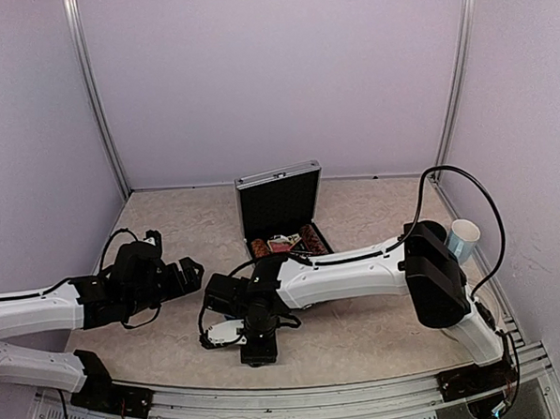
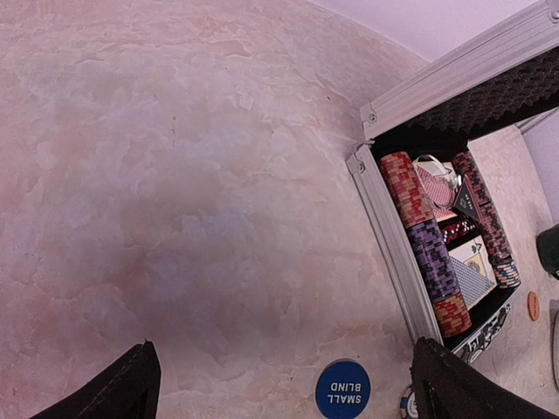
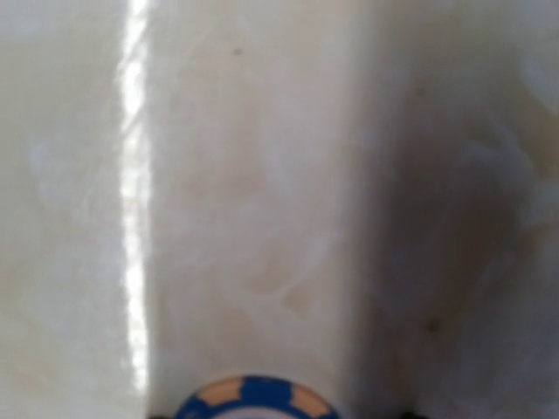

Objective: Pack up texas hold em set

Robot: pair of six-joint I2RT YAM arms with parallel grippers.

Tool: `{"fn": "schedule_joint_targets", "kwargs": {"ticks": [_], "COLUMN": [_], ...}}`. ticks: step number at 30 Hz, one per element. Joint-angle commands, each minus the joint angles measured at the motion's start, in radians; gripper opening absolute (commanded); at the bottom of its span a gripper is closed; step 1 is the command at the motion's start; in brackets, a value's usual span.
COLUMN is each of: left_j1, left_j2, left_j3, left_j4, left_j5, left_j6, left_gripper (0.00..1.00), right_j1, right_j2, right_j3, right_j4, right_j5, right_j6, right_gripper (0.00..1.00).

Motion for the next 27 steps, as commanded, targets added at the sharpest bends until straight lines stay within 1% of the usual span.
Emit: {"fn": "schedule_joint_targets", "kwargs": {"ticks": [1, 3, 6, 12, 17, 27], "left_j1": [0.01, 0.01, 0.011, 0.013, 0.013, 0.015], "left_j2": [-0.002, -0.002, 0.001, 0.006, 0.013, 0.032], "left_j3": [-0.01, -0.012, -0.012, -0.012, -0.014, -0.018], "left_j4": [0.024, 0.023, 0.026, 0.032, 0.032, 0.055], "left_j5": [-0.008, -0.009, -0.013, -0.004, 0.003, 0.038], "left_j6": [0.013, 0.014, 0.018, 0.02, 0.021, 0.025], "left_gripper": [0.99, 0.99, 0.99, 0.99, 0.99, 0.99], "right_j1": [0.007, 0.007, 0.007, 0.006, -0.019, -0.059], "right_j2": [0.083, 0.092, 0.085, 0.005, -0.113, -0.285], "right_j3": [0.037, 0.042, 0.033, 0.008, -0.071, -0.253], "right_j4": [-0.084, -0.097, -0.09, -0.02, 0.071, 0.228], "right_j5": [0.008, 0.0, -0.004, 0.016, 0.056, 0.139], "right_j6": [-0.009, -0.009, -0.01, -0.009, 0.007, 0.062], "right_gripper": [0.52, 0.46, 0.42, 0.41, 0.42, 0.41]}}
